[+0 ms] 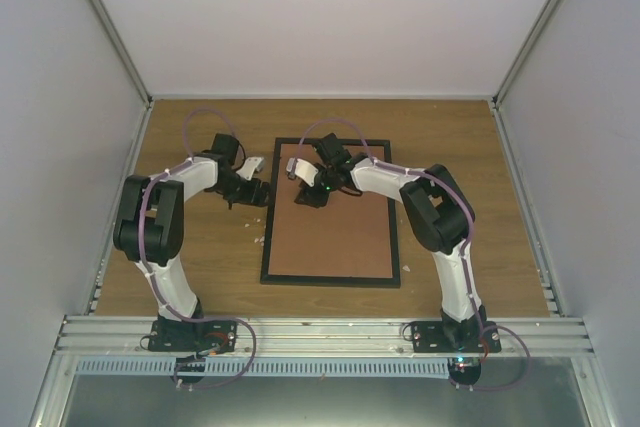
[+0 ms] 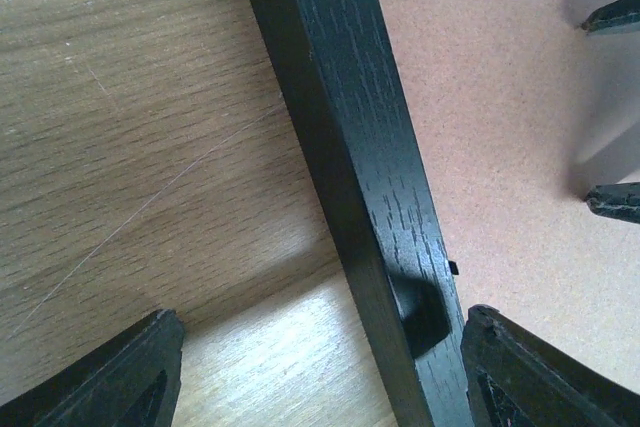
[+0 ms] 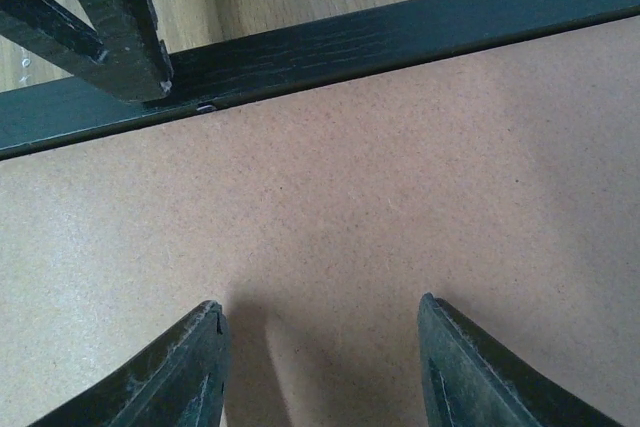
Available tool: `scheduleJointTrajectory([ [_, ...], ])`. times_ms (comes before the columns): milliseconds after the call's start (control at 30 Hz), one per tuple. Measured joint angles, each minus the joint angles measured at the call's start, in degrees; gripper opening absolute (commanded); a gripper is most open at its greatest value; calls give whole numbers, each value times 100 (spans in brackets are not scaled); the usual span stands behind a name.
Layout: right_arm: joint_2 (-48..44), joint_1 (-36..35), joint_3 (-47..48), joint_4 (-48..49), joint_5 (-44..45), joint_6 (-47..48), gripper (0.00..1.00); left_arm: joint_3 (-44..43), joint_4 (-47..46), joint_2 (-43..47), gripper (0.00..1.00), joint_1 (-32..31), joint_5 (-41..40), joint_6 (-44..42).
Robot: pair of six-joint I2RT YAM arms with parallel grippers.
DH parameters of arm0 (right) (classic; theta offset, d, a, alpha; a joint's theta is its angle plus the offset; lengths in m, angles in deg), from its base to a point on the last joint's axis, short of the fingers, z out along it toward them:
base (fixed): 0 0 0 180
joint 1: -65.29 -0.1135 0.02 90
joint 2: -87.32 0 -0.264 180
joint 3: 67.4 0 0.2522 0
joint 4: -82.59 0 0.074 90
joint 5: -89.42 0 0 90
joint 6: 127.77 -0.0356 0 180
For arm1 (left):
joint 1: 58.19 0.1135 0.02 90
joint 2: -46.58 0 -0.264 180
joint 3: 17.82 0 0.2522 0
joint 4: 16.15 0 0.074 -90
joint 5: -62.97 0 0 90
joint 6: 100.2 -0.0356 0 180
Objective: Put the photo into the frame
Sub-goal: Install the photo frame at the center of the board.
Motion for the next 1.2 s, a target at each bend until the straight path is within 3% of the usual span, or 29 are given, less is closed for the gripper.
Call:
scheduleJointTrajectory([
  [733,-166,-105,-323,387,428,-116,55,-52,52,96,68,-444,-953,658],
  [1200,-203,-116,-393,468,474,-118,55,-330,144,-164,65,-662,-1141,787],
])
